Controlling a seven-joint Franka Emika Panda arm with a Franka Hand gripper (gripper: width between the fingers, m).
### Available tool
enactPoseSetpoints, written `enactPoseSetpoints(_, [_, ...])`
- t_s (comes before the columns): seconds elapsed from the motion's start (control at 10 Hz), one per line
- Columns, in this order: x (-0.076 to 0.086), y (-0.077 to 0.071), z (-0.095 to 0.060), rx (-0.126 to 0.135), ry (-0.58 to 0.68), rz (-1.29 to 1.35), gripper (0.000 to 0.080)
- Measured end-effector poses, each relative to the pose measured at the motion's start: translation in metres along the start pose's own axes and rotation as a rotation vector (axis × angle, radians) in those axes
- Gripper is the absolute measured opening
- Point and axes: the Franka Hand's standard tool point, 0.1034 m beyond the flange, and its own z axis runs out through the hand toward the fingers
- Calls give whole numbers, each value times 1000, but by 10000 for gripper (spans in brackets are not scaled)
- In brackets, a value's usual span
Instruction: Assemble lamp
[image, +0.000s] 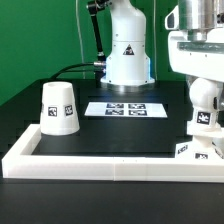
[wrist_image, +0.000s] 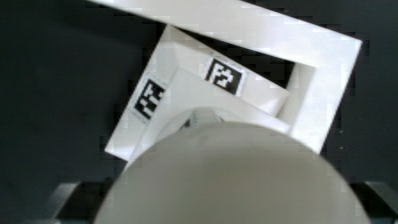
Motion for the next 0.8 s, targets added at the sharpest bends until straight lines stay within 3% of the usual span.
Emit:
enactPoseSetpoints(0.2, [-1,0,0,1,2,27,576])
enactPoseSetpoints(0.4, [-2,0,0,0,1,17,685])
enactPoseSetpoints(0.6, [-4,0,0,-3,2,4,695])
enactPoseSetpoints(0.8, [-20,5,-4,-13,-4,-131,699])
